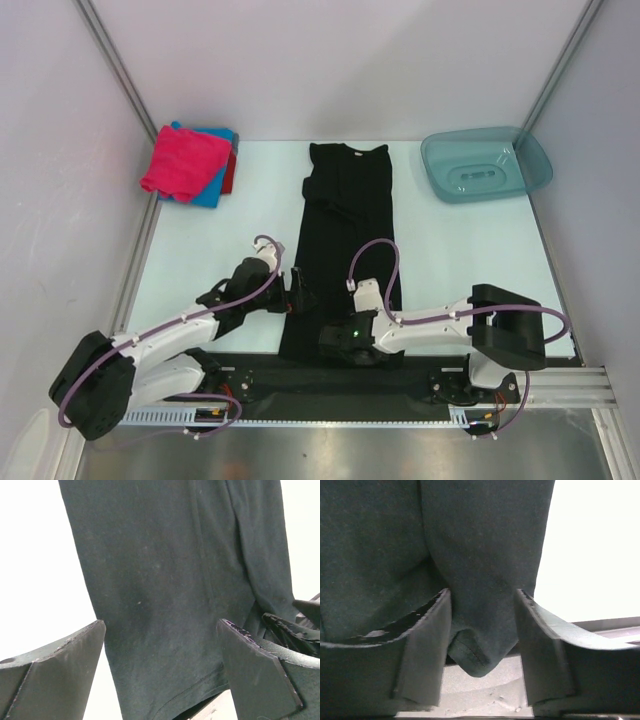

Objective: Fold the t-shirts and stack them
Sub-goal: Fold the tshirt

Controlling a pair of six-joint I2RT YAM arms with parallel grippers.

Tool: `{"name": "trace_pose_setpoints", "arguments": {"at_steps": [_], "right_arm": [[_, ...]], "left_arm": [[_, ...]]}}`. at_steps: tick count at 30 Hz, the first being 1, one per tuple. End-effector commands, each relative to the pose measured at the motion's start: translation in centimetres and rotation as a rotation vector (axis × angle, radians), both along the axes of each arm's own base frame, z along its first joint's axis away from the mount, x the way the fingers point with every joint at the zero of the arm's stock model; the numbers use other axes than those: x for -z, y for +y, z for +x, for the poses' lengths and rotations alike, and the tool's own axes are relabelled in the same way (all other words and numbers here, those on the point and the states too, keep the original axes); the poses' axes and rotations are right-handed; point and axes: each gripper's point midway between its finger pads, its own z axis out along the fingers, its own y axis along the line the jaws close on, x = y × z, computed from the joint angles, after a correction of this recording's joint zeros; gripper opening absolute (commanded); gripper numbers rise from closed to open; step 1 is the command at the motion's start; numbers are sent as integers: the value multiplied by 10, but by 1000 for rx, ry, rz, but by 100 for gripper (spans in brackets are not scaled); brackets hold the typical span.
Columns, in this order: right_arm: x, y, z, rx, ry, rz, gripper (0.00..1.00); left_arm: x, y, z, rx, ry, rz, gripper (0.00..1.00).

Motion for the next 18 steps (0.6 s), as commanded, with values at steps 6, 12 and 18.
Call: {"name": "trace_pose_setpoints", "arguments": {"at_steps": [6,12,18], "right_arm": [[-8,13,0,5,-75,40,22],[-28,21,-2,-17,-107,69,2],[-52,22,-5,-28,-120,109,3]], "left_arm": [[-6,10,2,-58,-34,6,100],[2,7,-1,-47,-5,3,100],[3,2,1,-37,0,-9,100]]}}
